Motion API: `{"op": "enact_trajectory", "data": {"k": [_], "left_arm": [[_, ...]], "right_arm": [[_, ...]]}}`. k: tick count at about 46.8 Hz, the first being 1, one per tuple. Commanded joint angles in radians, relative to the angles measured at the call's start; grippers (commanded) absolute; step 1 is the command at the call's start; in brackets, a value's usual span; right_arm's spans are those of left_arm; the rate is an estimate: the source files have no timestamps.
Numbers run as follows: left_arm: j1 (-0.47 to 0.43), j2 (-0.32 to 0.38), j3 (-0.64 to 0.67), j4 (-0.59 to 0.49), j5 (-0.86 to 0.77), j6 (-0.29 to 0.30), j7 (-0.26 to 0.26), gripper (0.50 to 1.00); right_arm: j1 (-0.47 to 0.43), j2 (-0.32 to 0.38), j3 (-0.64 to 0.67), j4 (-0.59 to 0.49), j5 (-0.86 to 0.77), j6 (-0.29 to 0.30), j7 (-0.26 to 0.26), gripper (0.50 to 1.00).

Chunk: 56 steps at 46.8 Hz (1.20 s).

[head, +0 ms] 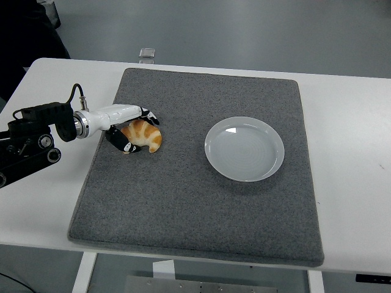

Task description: Place the bread on the plate

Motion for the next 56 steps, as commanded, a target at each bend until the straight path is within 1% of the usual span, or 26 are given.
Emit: {"op": "enact_trajectory", "data": {"k": [1,4,6,9,13,22,28,33,44,51,56], "left_arm": [[-0.002,0.002,0.0,-0.003,0.004,0.0,-0.002,0.744],[-0.002,0.005,0.0,-0.008,0.006,0.0,-0.003,0.662],[-0.003,0.005,0.0,-0.008,0.006,0.0,-0.006,0.619],[-0.005,0.007,-0.002,-0.01,0.006,0.0,-0.009,0.574],[-0.006,0.01,-0.002,-0.011,0.009,0.0,-0.012,0.5],[-0.011,0.016,-0.002,-0.016,0.009,-0.003,-0.015,0.5],[-0.019,0.036,-0.002,-0.02,0.009,-0.006,-0.015,0.5],[-0.046,0.061,-0.002,-0.02,0.009,-0.006,-0.015,0.5],[-0.163,0.128,-0.014,-0.019,0.0,-0.009,-0.015,0.5],[-0.236,0.128,-0.017,-0.019,-0.007,-0.012,-0.015,0.5],[-0.292,0.128,-0.017,-0.019,-0.008,-0.046,-0.017,0.5]], "right_arm": [[0.0,0.0,0.0,0.0,0.0,0.0,0.0,0.952],[0.0,0.0,0.0,0.0,0.0,0.0,0.0,0.952],[0.0,0.0,0.0,0.0,0.0,0.0,0.0,0.952],[0.0,0.0,0.0,0.0,0.0,0.0,0.0,0.952],[0.0,0.0,0.0,0.0,0.0,0.0,0.0,0.952],[0.0,0.0,0.0,0.0,0.0,0.0,0.0,0.952],[0.0,0.0,0.0,0.0,0.0,0.0,0.0,0.952],[0.0,0.0,0.0,0.0,0.0,0.0,0.0,0.952],[0.0,0.0,0.0,0.0,0.0,0.0,-0.002,0.952],[0.0,0.0,0.0,0.0,0.0,0.0,0.0,0.952],[0.0,0.0,0.0,0.0,0.0,0.0,0.0,0.952]]}}
